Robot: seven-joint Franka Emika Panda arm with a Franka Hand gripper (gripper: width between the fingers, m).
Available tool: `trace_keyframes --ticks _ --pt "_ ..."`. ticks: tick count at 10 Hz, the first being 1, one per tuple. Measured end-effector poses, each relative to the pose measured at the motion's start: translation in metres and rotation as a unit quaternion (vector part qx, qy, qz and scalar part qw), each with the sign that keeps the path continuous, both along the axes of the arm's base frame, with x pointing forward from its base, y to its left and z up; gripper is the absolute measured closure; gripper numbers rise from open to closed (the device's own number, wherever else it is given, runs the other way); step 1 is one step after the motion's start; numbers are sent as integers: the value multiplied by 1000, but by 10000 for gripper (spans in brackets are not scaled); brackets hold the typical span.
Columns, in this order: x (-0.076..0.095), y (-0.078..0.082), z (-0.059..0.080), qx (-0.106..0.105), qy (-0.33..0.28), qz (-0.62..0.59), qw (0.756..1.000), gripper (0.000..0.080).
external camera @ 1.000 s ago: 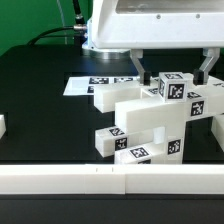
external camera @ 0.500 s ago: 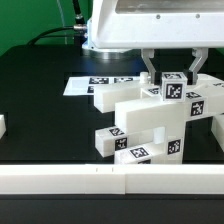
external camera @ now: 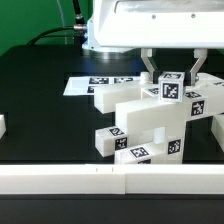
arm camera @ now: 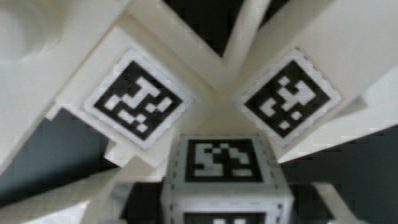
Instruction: Assemble chair
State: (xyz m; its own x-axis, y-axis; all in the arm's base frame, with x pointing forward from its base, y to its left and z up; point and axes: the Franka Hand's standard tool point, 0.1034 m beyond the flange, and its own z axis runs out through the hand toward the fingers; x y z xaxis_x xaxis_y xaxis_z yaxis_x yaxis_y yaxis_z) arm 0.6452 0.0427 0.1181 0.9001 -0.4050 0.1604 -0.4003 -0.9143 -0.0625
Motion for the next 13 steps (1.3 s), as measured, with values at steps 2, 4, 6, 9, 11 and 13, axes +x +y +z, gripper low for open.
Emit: trace_keyframes --ticks 2,4,6,9,11,13 --pt "0 0 0 10 -1 -58 998 512" --pt "0 1 0 30 -2 -156 987 512" --pt "0 2 0 43 -2 -218 975 512" --pt "0 3 0 59 -1 -300 952 511" --pt "0 4 0 69 -1 -340 938 511" --pt "0 6 0 86 1 -407 910 511"
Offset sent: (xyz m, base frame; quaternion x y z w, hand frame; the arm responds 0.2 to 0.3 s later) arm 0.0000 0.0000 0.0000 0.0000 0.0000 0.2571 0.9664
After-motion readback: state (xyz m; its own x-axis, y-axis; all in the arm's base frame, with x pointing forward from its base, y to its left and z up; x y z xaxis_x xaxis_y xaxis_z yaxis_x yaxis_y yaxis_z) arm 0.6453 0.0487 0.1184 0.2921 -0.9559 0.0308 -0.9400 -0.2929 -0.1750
